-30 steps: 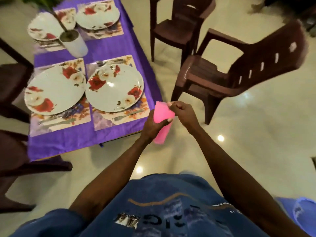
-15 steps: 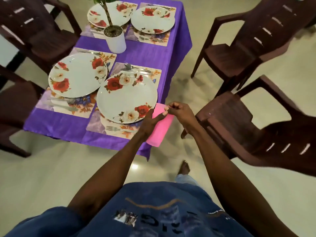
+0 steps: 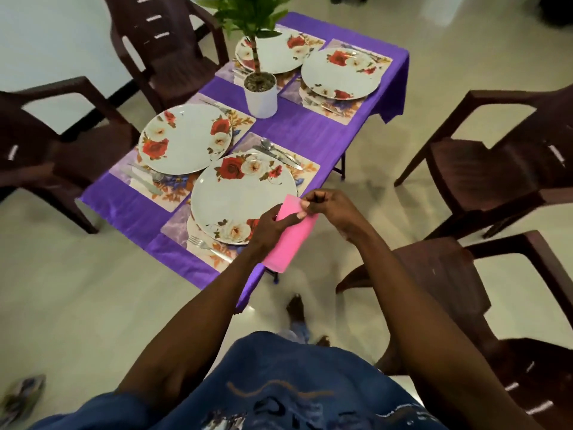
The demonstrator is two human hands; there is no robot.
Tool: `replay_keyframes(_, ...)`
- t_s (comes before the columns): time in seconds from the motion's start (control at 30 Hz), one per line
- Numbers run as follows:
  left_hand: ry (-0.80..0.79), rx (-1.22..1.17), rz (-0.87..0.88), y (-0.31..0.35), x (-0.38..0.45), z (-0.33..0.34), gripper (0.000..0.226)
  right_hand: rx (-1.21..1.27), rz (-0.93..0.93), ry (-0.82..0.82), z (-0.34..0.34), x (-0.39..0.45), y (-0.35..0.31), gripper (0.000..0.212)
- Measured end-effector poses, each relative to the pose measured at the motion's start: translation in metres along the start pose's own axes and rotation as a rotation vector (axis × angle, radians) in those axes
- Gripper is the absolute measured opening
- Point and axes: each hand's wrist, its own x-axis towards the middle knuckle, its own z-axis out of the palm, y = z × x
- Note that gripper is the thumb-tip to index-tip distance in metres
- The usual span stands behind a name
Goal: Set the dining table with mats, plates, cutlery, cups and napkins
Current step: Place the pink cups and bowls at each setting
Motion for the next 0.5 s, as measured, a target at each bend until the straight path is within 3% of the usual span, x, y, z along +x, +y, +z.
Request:
replay_keyframes(0.23, -0.020, -0.140, -0.052, 0.006, 0.046, -0.030, 0.034, 0.003, 0.001, -0.237, -0.009, 0.068, -0.018, 0.013)
replay_keyframes(0.43, -0.033, -0.534, -0.234, 0.027, 0.096, -0.064, 0.067, 0.000, -0.027, -0.334, -0.026, 0.153, -0.059, 0.010)
replay_keyframes(0.5, -0.036, -0.565, -0.226, 0.038, 0.110, -0.068, 0.076, -0.041, -0.035, -0.389, -0.030, 0.177, -0.074, 0.013)
